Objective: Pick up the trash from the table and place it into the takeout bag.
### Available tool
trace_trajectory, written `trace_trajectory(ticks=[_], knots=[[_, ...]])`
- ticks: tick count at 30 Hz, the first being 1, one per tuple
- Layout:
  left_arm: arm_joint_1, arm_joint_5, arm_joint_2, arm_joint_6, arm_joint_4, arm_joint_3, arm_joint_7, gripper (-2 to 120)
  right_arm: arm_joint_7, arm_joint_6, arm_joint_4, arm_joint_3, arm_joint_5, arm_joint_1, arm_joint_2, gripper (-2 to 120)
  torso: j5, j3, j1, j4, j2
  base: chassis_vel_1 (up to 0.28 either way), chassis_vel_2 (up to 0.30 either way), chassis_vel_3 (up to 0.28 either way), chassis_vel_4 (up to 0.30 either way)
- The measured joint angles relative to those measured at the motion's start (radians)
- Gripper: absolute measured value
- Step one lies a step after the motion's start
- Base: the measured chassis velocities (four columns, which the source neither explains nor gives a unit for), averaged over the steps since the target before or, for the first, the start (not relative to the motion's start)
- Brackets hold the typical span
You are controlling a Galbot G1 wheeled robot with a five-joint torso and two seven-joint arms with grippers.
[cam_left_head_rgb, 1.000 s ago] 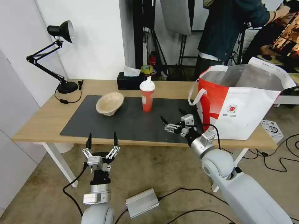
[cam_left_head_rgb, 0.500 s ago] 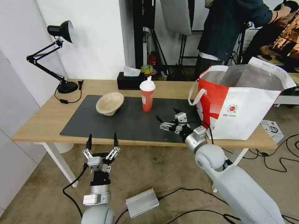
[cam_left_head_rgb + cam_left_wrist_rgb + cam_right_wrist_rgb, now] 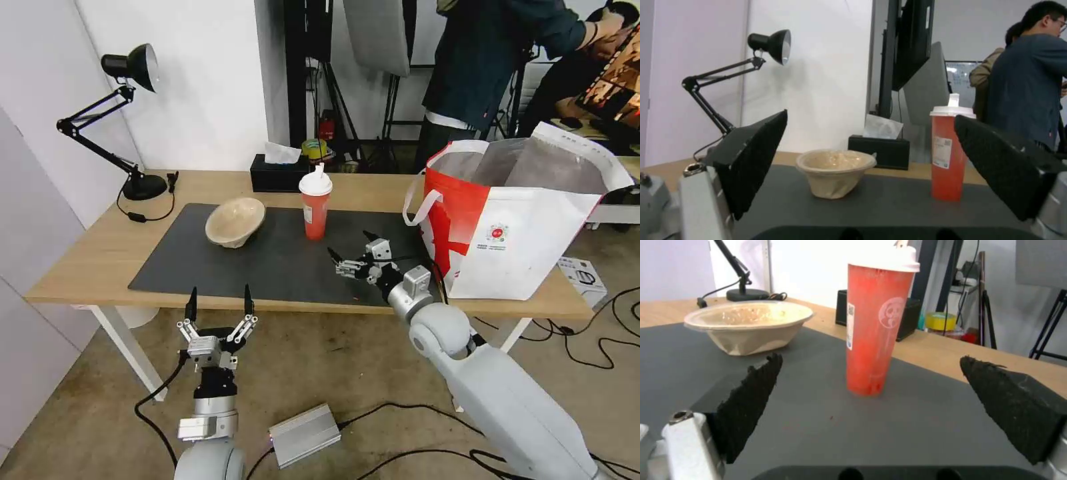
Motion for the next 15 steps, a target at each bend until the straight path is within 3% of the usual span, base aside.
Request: trace_trajectory(ticks=[15], knots=[[-0.002,0.001,0.0,0.0,0.006,-0.001,0.0,100,-0.002,0.006,-0.081,-0.022,0.011,0.072,0.025,100,0.0,0.0,0.0,0.0,0.0,0.0,0.0,0.0,0.0]])
